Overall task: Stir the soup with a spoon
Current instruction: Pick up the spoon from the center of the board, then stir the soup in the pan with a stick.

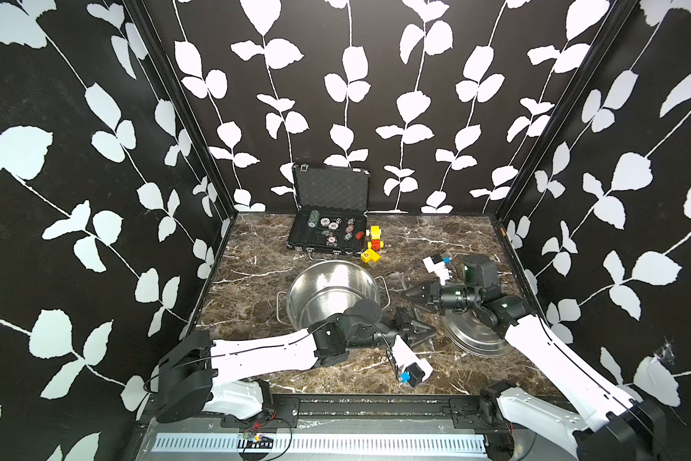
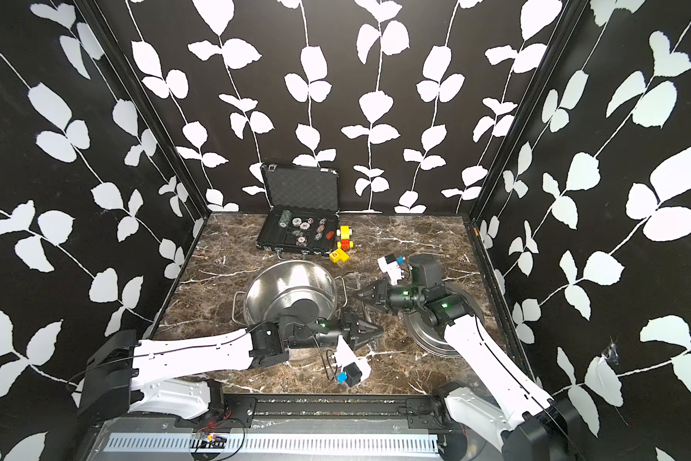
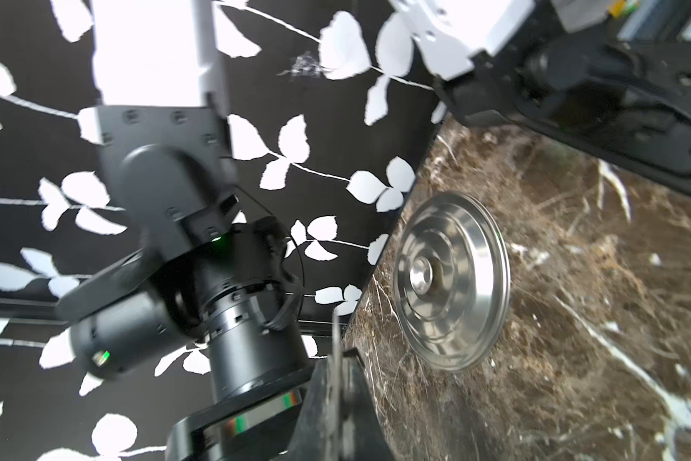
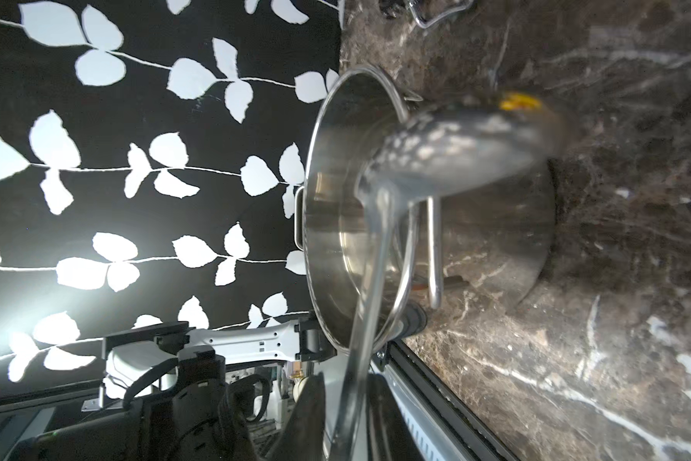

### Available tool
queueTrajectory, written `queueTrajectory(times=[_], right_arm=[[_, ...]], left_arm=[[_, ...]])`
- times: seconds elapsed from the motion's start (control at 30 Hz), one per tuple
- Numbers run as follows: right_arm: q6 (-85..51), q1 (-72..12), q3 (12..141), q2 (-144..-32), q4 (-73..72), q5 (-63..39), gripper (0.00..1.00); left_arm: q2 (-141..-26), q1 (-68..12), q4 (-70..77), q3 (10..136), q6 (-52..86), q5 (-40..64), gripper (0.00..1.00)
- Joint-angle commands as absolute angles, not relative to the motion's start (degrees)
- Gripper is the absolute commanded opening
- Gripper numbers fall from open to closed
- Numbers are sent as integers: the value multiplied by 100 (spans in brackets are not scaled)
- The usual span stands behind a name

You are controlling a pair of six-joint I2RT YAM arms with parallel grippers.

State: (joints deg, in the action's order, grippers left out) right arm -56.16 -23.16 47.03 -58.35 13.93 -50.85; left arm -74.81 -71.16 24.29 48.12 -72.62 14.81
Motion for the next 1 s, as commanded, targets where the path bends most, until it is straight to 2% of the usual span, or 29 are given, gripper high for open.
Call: queueTrajectory(times=[0.0,0.03,0.07,0.17,0.27,0.43,0.5,0.7,0.83,0.97], right_arm=[[-5214,-2344,4750,-5470,953,-4736,48],[-5034,-2353,4726,-5315,1072,-4564,58],[-4836,-2355,4729,-5197,1277,-4342,62],[-4348,-2357,4654,-4649,1718,-3647,72],[-4052,-2363,4473,-4153,1729,-2997,77],[-3596,-2364,4250,-3799,1844,-2338,78],[-3484,-2359,4191,-3829,1886,-2244,78],[-3026,-2360,4292,-4348,2122,-2194,78],[-2902,-2369,4364,-4746,1911,-2343,78],[-2887,-2381,4431,-5057,1653,-2490,78]], left_arm=[[-7083,-7106,2928,4712,-5954,1118,0],[-6931,-7102,3088,4703,-5684,960,0],[-6814,-7096,3143,4721,-5460,865,0],[-6353,-6879,3082,4812,-4692,1089,0],[-6011,-6499,3433,4772,-3828,1512,0],[-5591,-6211,3911,4720,-2970,1442,0],[-5410,-6165,3574,4766,-2792,1131,0],[-4643,-6122,1174,4873,-2782,-495,0],[-4074,-6024,712,4359,-2413,-1269,0],[-3666,-5854,761,3822,-1858,-1273,0]])
